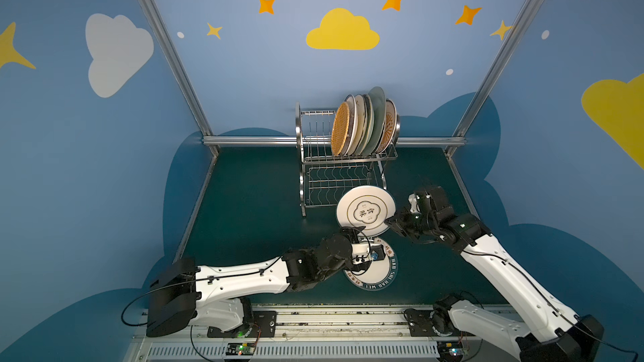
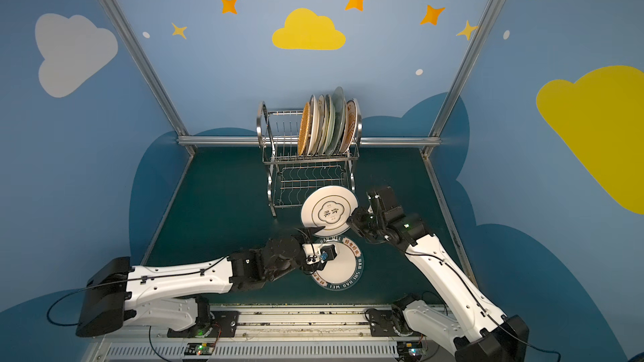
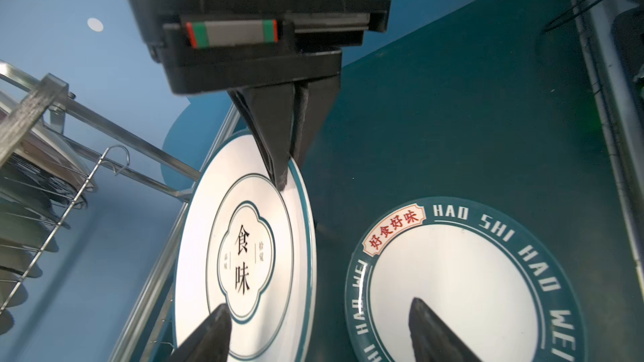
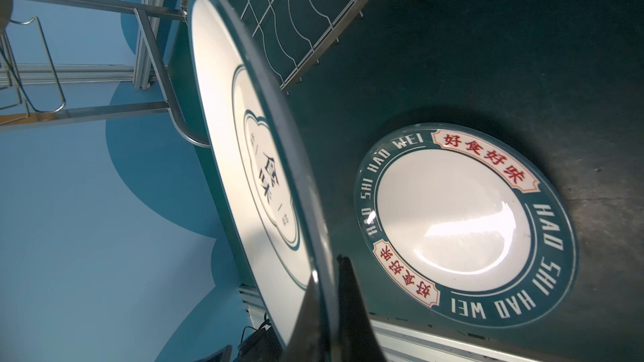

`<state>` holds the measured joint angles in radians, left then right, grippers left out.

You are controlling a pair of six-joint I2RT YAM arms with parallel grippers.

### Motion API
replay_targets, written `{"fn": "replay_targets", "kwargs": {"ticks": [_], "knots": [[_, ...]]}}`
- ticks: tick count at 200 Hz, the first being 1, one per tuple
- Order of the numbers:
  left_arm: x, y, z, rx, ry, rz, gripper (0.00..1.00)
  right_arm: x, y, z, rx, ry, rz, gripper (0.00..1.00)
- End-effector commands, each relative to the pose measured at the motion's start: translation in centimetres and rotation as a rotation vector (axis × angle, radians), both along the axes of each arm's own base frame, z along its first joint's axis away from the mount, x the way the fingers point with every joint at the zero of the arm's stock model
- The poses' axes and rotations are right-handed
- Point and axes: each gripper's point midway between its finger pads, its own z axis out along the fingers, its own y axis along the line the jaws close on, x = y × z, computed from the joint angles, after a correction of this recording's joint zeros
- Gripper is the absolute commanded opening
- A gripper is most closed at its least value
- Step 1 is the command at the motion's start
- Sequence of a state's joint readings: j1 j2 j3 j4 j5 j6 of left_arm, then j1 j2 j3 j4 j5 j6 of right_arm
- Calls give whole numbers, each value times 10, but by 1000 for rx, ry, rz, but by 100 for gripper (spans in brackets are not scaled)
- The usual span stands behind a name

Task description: Load the plates into the dish rack

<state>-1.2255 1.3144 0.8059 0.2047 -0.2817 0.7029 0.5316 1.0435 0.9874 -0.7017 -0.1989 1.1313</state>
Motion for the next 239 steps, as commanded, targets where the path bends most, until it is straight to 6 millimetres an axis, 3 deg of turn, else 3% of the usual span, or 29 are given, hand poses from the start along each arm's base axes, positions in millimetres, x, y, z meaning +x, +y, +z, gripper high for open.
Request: {"fn": "replay_targets", "kwargs": {"ticks": [1,91,123,162,200,239], "knots": [[10,-4,9,22,-75,33,71,8,7,22,36,-49,-23,0],[35,-20,-3,84,-126,141,40,2,17,27,42,-49,-8,0],[39,-23,-9,106,-138,156,38,4,17,31,34,-65,-10,0],[45,-24,-15,126,-150,183,27,5,22,34,34,-72,4,0],[47,-23,-12,117,-149,205,4,7,25,37,28,-88,21,0],[43,-23,-7,87,-143,195,4,14,24,36,-15,-138,12,0]]}}
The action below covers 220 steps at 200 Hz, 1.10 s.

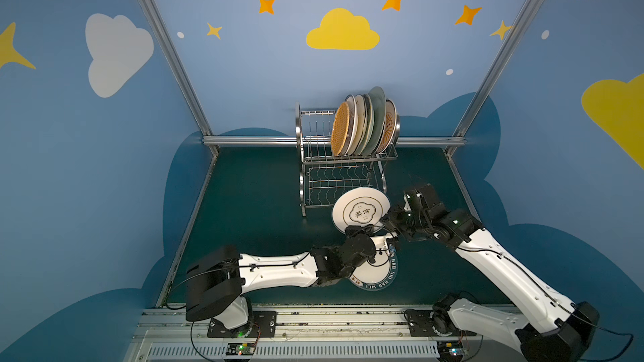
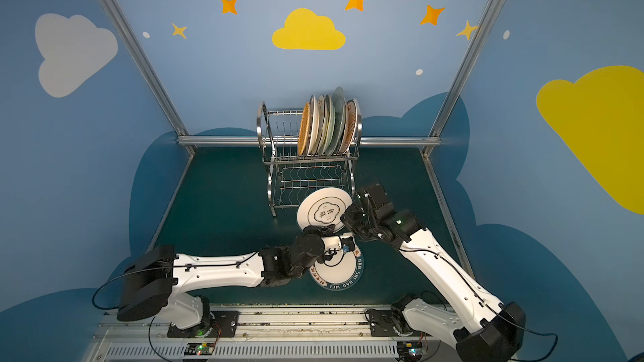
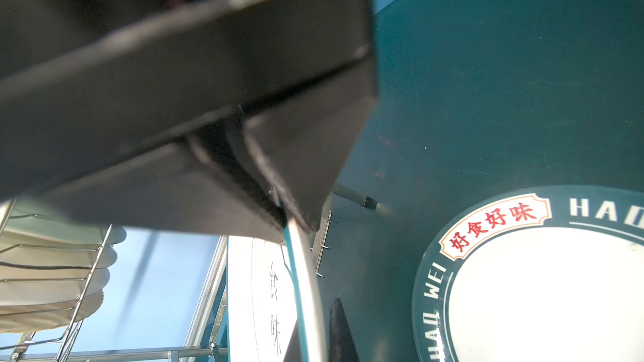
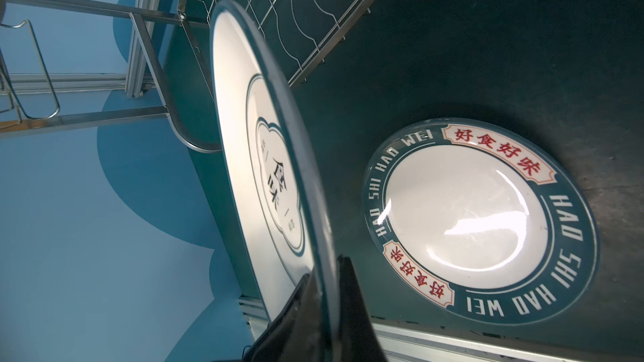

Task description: Load the plates into the dish rack

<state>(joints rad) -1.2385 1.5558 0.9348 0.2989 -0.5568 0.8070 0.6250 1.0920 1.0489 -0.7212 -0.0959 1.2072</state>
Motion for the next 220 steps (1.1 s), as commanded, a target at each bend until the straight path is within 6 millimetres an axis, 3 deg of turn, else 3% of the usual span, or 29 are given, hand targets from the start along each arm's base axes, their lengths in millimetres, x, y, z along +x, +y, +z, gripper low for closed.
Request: {"fn": "replay_targets", "kwargs": {"ticks": [1,16,40,54,70,118,157,180,220], "knots": [[-3,-3,7,-39,14,-10,4,13,11,30,16,-140,45,2],[-7,-1,8,-33,20,-19,4,16,12,32,9,-169,60,29],[-20,4,14,-54,42,-50,4,21,9,36,-20,-224,69,63],[-26,8,17,-76,65,-58,4,25,6,38,-47,-263,74,77],[-33,14,22,-96,85,-60,4,31,0,42,-88,-302,70,86],[-56,40,33,-160,182,-58,4,44,-24,66,-223,-437,90,87],[-82,70,63,-360,343,-90,4,41,-36,80,-240,-600,142,87],[-88,94,99,-572,408,-59,4,31,-29,83,-205,-736,217,87],[-86,146,195,-991,477,7,4,13,-23,66,-175,-889,305,87]]}}
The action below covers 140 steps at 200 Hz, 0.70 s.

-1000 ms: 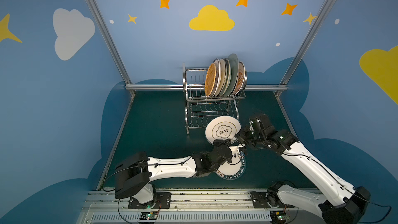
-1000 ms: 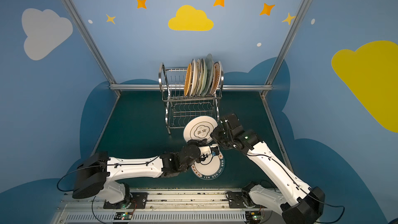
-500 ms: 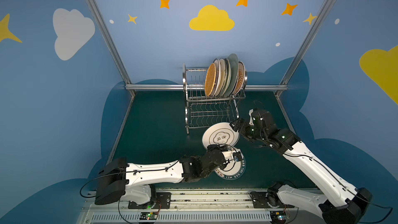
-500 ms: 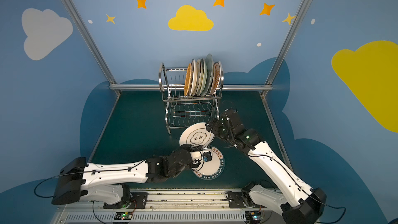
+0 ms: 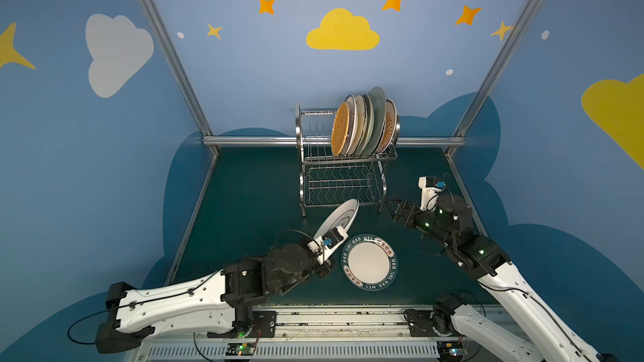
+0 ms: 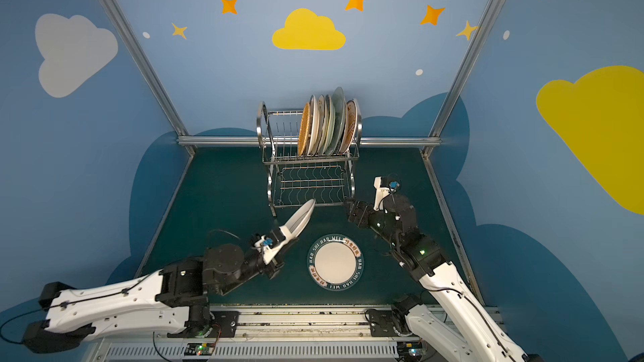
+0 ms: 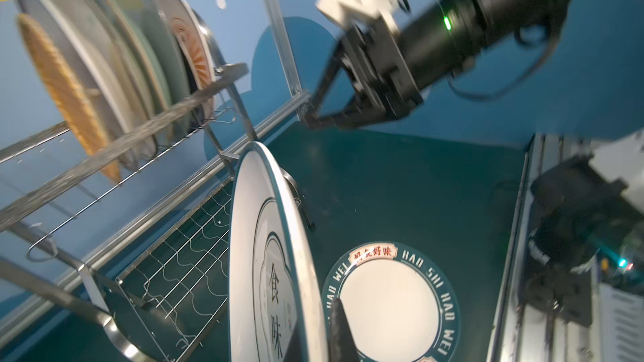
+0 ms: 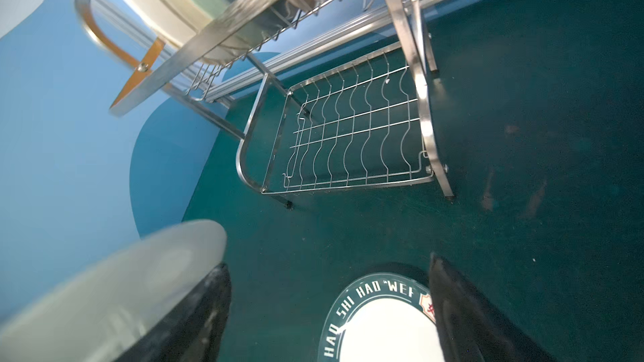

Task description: Load the plates into the dish rack

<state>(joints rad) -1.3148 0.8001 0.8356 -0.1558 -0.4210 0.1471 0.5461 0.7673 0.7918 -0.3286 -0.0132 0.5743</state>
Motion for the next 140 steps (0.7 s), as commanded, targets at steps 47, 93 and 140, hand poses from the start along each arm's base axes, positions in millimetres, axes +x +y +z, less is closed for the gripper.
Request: {"fn": "replay_targets", "kwargs": {"ticks": [47,93,140], "knots": [[14,48,181,-541,58,158,4,-19,39,-18,4,-220,277,87],[73,40,227,-597,90,319,4,-38,48,-18,48,-289,369,87],[131,28,241,-602,97,354,4,-63,37,9,80,-475,387,87]]}}
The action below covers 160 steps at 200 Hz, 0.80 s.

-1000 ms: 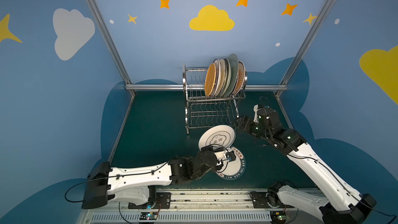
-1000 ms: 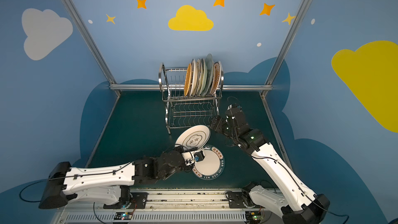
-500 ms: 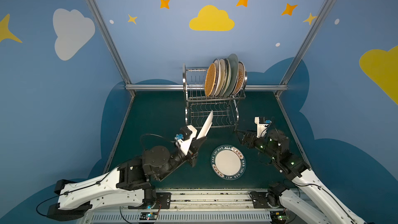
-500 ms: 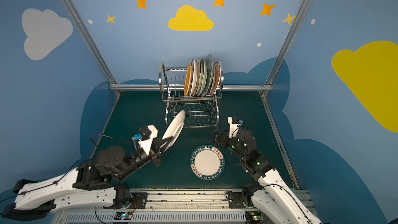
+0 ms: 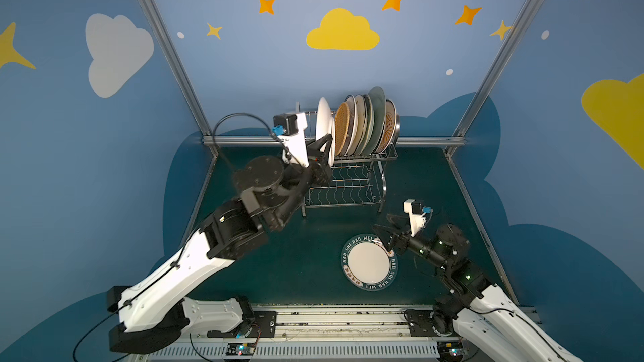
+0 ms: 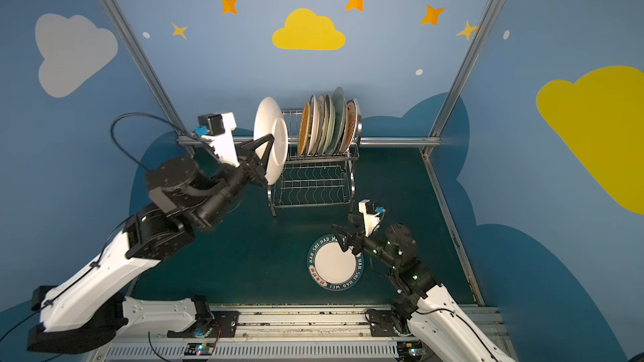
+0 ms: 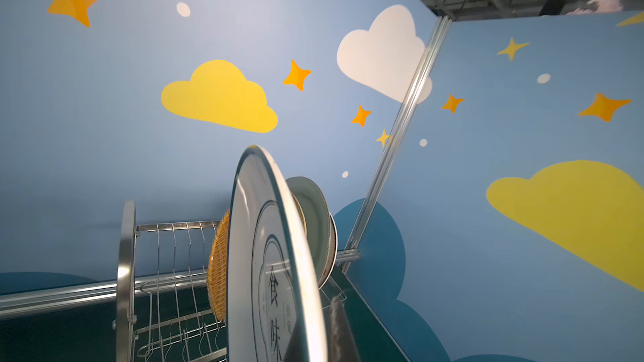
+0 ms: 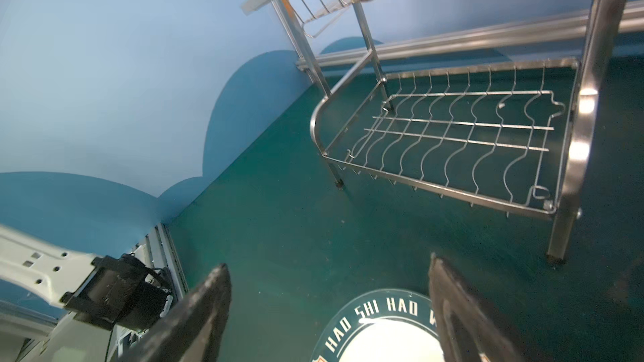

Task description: Load the plates into the dish rack

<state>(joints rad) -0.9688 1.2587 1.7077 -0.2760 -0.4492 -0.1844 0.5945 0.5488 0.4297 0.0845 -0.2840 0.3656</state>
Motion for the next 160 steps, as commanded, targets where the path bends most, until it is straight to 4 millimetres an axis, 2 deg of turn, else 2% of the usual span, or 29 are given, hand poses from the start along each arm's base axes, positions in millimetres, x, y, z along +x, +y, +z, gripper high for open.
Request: {"fn": "replay_targets", "kwargs": {"ticks": [1,52,99,160], "knots": [[13,5,22,-73,-8,-25,4,-13,-2,25,49,-143,28,87],[74,8,21,-79,56,10,4,-24,-17,41,101,-267,-12,87],[128,6,15,-96,111,0,4,-24,-14,37,86,-257,0,87],[178,-2,-6,-47,163,25,4,-21,-12,34,76,-244,-1,87]]}}
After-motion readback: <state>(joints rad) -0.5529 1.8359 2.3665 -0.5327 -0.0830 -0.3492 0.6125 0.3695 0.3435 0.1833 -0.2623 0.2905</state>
